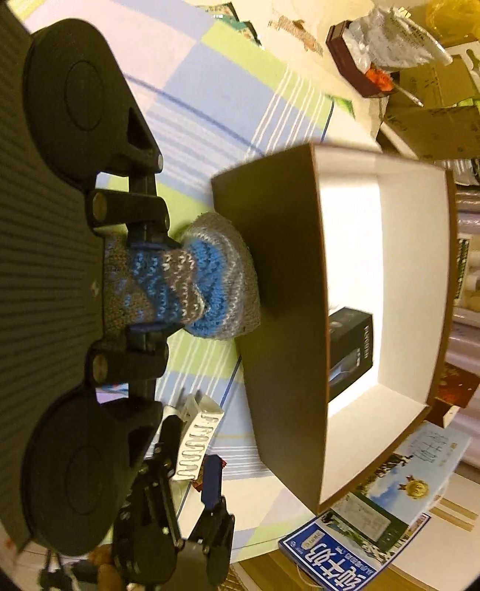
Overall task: Organize objects
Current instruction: 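Grasp the striped knitted pouch with the left tool while the right tool grasps the white clip strip, then carry the pouch with the left tool while the right tool carries the clip strip into the brown box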
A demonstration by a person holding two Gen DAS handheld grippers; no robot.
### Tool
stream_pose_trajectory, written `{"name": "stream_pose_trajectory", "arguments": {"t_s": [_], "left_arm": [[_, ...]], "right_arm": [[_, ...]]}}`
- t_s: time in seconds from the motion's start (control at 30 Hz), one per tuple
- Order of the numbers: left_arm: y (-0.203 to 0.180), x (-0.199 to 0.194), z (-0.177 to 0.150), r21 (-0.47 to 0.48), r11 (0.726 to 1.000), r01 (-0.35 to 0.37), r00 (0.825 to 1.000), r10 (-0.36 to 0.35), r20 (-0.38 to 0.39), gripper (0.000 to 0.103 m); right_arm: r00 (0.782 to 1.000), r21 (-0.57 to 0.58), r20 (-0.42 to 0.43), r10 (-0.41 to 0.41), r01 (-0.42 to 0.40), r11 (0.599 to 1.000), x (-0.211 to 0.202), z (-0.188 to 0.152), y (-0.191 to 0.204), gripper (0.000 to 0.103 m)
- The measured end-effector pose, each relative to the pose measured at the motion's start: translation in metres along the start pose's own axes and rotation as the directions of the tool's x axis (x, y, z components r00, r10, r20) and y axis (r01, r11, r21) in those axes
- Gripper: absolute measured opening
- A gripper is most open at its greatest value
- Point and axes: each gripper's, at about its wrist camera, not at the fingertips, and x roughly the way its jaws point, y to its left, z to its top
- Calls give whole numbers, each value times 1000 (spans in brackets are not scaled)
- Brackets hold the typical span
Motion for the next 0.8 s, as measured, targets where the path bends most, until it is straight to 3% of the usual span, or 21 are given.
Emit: {"name": "stream_pose_trajectory", "arguments": {"t_s": [0.17, 0.3, 0.8], "left_arm": [[18, -21, -3, -21, 1000, -19, 1000, 20, 12, 29], [28, -33, -6, -40, 998, -41, 999, 42, 22, 29], [24, -64, -7, -43, 999, -23, 997, 26, 77, 29]], "right_arm": [[1000, -66, -18, -24, 22, 998, 5, -2, 6, 49], [999, -111, -24, -24, 22, 994, 6, -6, 11, 26], [996, 7, 76, 36, -36, 999, -35, -4, 13, 25]]}}
